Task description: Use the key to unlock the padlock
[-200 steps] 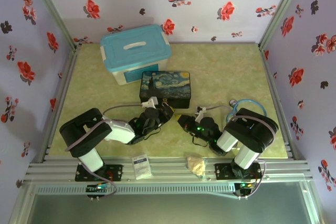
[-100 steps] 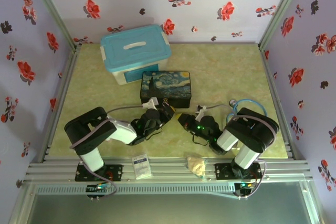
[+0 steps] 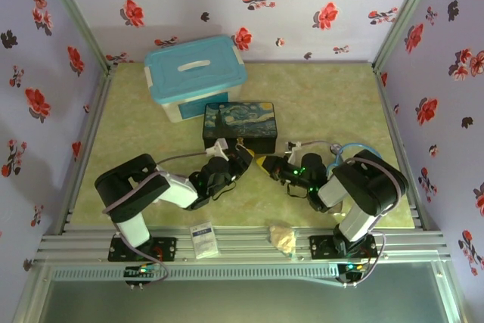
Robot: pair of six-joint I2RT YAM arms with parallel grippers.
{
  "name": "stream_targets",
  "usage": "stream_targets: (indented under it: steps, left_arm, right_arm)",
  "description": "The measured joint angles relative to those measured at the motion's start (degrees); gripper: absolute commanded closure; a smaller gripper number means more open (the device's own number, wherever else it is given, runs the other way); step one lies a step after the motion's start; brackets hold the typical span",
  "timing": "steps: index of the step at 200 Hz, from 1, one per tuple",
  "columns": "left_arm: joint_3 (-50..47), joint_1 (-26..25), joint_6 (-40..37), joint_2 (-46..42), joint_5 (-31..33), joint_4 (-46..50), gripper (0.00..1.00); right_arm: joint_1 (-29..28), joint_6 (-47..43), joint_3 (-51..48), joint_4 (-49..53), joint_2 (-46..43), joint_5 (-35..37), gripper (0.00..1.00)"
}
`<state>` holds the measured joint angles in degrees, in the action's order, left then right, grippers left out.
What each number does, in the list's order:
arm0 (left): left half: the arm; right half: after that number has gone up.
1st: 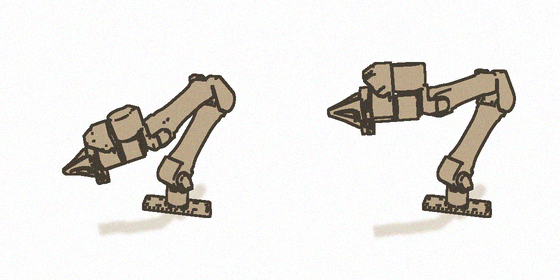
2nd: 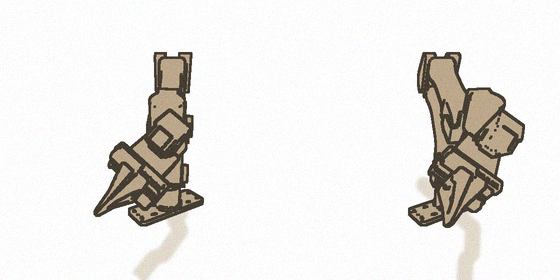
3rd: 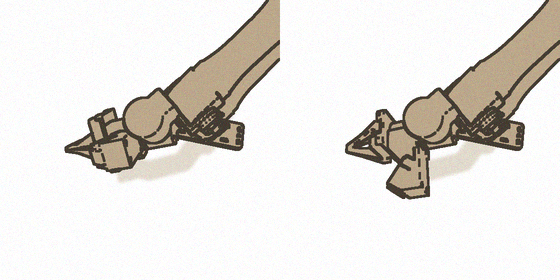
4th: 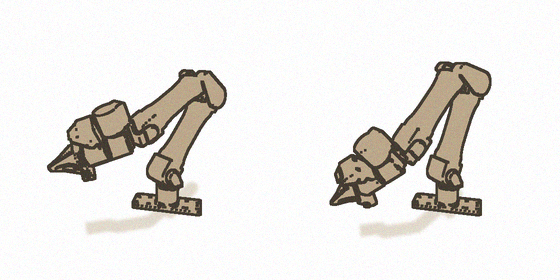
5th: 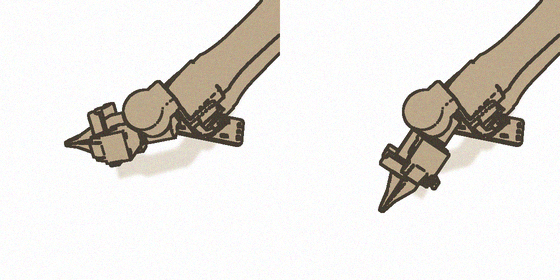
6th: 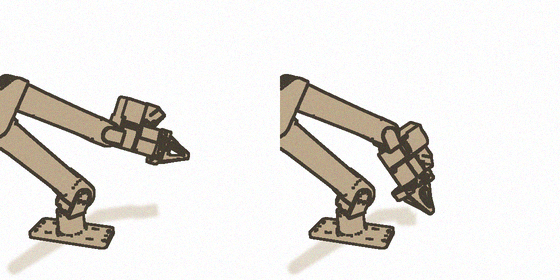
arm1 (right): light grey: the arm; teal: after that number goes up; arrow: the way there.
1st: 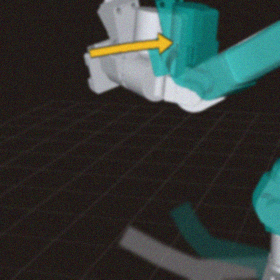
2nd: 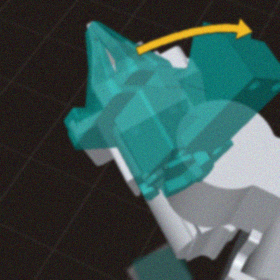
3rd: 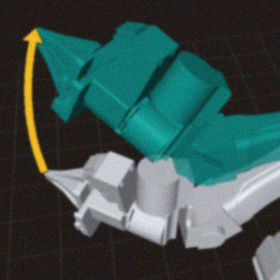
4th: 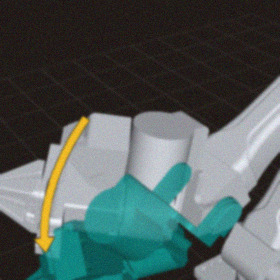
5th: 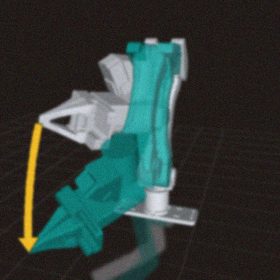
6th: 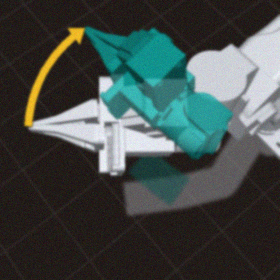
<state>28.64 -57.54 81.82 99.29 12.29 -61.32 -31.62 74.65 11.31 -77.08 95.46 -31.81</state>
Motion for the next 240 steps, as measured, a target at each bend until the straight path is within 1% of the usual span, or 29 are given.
stream_targets:
  steps: [21,42,54,81,100,149,178,212,240]
  left_arm:
    - [0.0,-0.09,0.17,0.04,-0.22,-0.39,1.0]
    - [0.02,-0.07,0.2,0.28,-0.22,-0.39,1.0]
    - [0.02,-0.11,0.2,0.55,-0.2,-0.42,1.0]
    - [0.02,-0.11,0.42,1.18,0.63,-0.44,1.0]
    - [0.02,-0.11,0.42,1.51,0.83,-0.33,1.0]
    - [0.0,-0.11,0.83,1.64,1.03,0.9,1.0]
    - [0.0,-0.22,1.95,1.64,0.42,-0.46,1.0]
    - [0.0,-0.33,2.36,1.64,-0.24,-1.29,1.0]
    - [0.0,-0.37,2.86,1.64,-0.66,-1.18,1.0]
  right_arm:
    - [2.86,1.14,1.36,-0.24,1.86,-6.23,1.0]
    - [3.08,1.7,1.9,-0.24,2.82,-8.09,1.0]
    - [2.62,1.7,1.9,-0.22,2.82,-7.58,1.0]
    - [0.07,1.2,1.88,0.59,2.8,-3.39,1.0]
    - [-0.7,0.33,1.81,1.14,2.8,-1.6,1.0]
    - [-0.57,-2.12,2.29,0.31,5.11,-2.49,1.0]
    - [0.52,-5.7,1.68,1.33,2.84,-3.13,1.0]
    - [-0.37,-12.28,1.38,7.61,-2.16,-1.11,1.0]
    - [-1.29,-12.72,0.13,5.14,-1.88,1.01,1.0]
